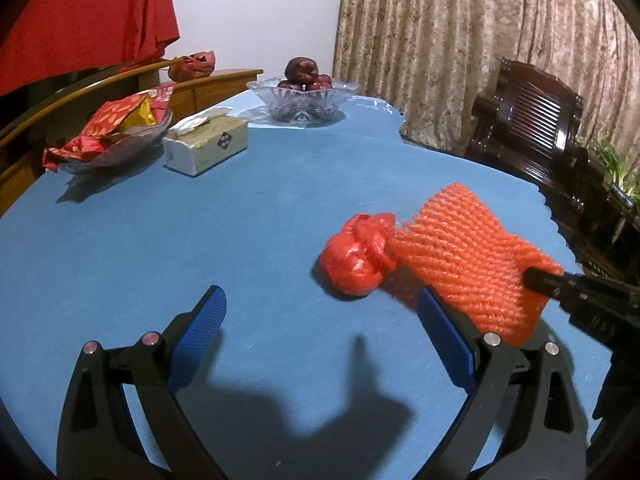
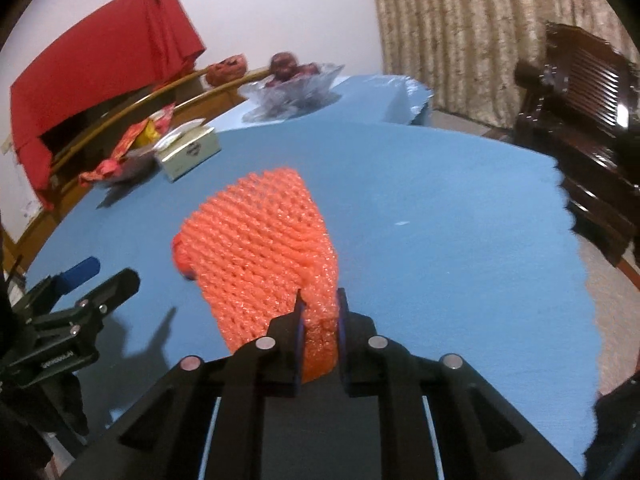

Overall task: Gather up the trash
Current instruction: 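Grasp the orange foam net with the right gripper while the left gripper grasps the red plastic bag, then carry the red bag and orange foam net over the bin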

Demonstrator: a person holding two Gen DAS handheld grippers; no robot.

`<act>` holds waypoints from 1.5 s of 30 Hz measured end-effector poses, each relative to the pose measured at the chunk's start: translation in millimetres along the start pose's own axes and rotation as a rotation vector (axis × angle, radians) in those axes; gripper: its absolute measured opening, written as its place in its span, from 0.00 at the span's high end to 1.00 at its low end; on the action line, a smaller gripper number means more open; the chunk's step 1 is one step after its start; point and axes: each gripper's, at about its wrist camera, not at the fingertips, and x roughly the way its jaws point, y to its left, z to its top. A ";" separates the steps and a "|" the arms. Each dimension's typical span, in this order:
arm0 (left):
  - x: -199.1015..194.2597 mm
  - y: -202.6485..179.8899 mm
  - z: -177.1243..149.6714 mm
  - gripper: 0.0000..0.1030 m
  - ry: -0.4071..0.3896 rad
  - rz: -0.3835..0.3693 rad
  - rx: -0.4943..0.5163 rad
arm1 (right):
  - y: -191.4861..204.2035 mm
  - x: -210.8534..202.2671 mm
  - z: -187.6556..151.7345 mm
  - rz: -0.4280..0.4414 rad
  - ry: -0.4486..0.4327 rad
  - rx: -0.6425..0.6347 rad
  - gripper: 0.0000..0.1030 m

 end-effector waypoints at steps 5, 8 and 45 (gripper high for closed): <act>13.4 -13.2 6.2 0.09 0.000 -0.007 0.023 | -23.2 3.9 4.6 -0.063 -0.005 0.053 0.87; 26.9 -19.4 10.6 0.09 0.007 -0.009 0.039 | -31.6 8.2 5.3 -0.079 -0.005 0.073 0.87; -30.8 -63.5 24.3 0.62 0.019 -0.086 0.037 | -26.0 -66.0 8.0 -0.102 -0.081 0.064 0.87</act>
